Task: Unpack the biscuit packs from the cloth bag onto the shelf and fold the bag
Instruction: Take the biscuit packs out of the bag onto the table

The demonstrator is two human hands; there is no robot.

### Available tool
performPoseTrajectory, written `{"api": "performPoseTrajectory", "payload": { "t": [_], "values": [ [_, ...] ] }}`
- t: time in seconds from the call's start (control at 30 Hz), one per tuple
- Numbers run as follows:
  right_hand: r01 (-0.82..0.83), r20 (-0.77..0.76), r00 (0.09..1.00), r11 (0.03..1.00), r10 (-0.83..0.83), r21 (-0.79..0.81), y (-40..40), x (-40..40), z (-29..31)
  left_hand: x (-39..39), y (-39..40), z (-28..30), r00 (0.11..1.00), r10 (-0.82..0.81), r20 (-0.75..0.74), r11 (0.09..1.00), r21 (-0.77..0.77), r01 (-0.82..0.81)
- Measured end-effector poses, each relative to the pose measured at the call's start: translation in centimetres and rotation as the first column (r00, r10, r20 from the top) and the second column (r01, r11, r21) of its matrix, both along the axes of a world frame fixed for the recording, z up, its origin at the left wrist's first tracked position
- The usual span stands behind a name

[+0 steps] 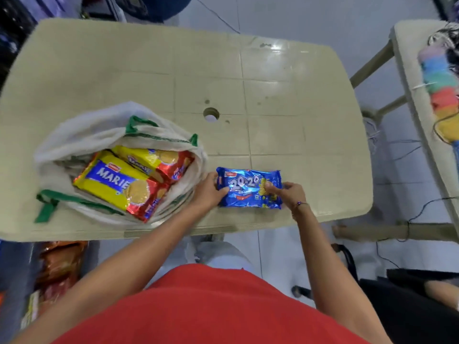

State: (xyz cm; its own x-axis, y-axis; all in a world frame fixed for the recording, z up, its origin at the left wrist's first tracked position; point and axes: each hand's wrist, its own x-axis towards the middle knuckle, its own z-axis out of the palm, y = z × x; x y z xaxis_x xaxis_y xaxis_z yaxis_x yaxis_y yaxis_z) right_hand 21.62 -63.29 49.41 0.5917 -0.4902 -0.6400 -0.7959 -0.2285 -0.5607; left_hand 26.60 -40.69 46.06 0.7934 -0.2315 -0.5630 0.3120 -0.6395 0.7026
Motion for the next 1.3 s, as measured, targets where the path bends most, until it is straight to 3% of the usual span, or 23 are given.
{"api": "performPoseTrajectory", "payload": {
  "t": [0.07, 0.13, 0.2, 0.27, 0.33, 0.4, 0.47, 0.5, 0.57, 0.67, 0.77, 0.83, 0.87, 0.93, 1.0, 1.13, 1.23, 1.3],
  "values": [
    [-0.089, -0.061, 0.994, 0.994, 0.086, -0.058, -0.2, 0.6, -0.1, -0.2, -0.3, 1.5, 0.987, -0.116, 0.108, 0.990, 0.098, 0.106],
    [-0.186, -0.068, 0.982, 0.947, 0.174, -0.261, 0.5, 1.7, 1.4, -0.1, -0.1, 3.0, 0.972, -0.127, 0.199, 0.984, 0.145, 0.099],
    [-0.204, 0.054, 0.966, 0.871, 0.253, -0.447, 2.3, 3.3, 3.2, 0.7, 1.2, 5.1, 0.965, 0.028, 0.259, 0.997, 0.062, -0.045],
    [-0.221, 0.218, 0.913, 0.868, 0.344, -0.445, 5.6, 5.3, 4.5, 1.8, 4.3, 7.0, 0.920, 0.269, 0.285, 0.963, -0.060, -0.263],
    [-0.317, 0.323, 0.859, 0.908, 0.398, -0.274, 9.9, 6.9, 4.9, 2.9, 8.4, 8.2, 0.810, 0.482, 0.334, 0.874, -0.123, -0.470],
    [-0.379, 0.345, 0.876, 0.924, 0.338, 0.056, 14.9, 7.4, 5.3, 3.4, 12.6, 8.5, 0.681, 0.650, 0.337, 0.752, -0.156, -0.640],
    [-0.261, 0.175, 0.964, 0.832, 0.199, 0.490, 19.3, 7.2, 5.1, 3.7, 15.8, 7.7, 0.622, 0.702, 0.347, 0.687, -0.100, -0.720],
    [-0.151, 0.032, 0.985, 0.751, 0.171, 0.643, 21.4, 6.7, 5.1, 3.6, 17.1, 7.2, 0.642, 0.670, 0.373, 0.699, -0.025, -0.715],
    [0.000, -0.166, 0.968, 0.657, 0.190, 0.754, 24.7, 5.2, 5.5, 3.8, 19.4, 5.9, 0.749, 0.517, 0.413, 0.763, 0.174, -0.623],
    [0.082, -0.254, 0.953, 0.664, 0.168, 0.744, 27.3, 3.8, 6.4, 4.6, 22.2, 3.9, 0.906, 0.352, 0.235, 0.834, 0.361, -0.418],
    [0.188, -0.300, 0.953, 0.681, 0.048, 0.708, 29.1, 3.9, 6.1, 5.3, 24.7, 3.0, 0.968, 0.232, 0.099, 0.886, 0.388, -0.252],
    [0.051, -0.263, 0.957, 0.824, 0.120, 0.564, 30.3, 4.1, 4.3, 5.4, 25.4, 3.5, 0.983, 0.181, 0.043, 0.921, 0.344, -0.184],
    [-0.074, -0.225, 0.957, 0.906, 0.181, 0.416, 30.7, 3.9, 3.4, 5.4, 25.6, 3.8, 0.985, 0.168, 0.037, 0.935, 0.311, -0.171],
    [-0.199, -0.116, 0.968, 0.965, 0.221, 0.172, 30.9, 3.3, 2.0, 5.5, 26.1, 4.2, 0.980, 0.196, 0.024, 0.946, 0.259, -0.195],
    [-0.081, -0.032, 0.995, 0.972, 0.090, 0.221, 30.8, 2.8, 0.9, 5.8, 26.5, 4.4, 0.972, 0.232, 0.041, 0.948, 0.212, -0.236],
    [0.106, -0.022, 0.994, 0.920, -0.106, 0.376, 31.2, 2.3, 0.2, 6.1, 27.2, 5.4, 0.965, 0.258, 0.048, 0.951, 0.161, -0.262],
    [0.125, -0.029, 0.992, 0.914, -0.124, 0.386, 31.8, 2.5, 1.2, 6.2, 27.5, 7.0, 0.989, 0.136, -0.058, 0.976, 0.178, -0.124],
    [0.106, -0.008, 0.994, 0.913, -0.112, 0.395, 31.2, 2.5, 1.5, 6.4, 27.5, 7.8, 0.999, 0.028, -0.022, 0.959, 0.284, -0.021]
  ]
}}
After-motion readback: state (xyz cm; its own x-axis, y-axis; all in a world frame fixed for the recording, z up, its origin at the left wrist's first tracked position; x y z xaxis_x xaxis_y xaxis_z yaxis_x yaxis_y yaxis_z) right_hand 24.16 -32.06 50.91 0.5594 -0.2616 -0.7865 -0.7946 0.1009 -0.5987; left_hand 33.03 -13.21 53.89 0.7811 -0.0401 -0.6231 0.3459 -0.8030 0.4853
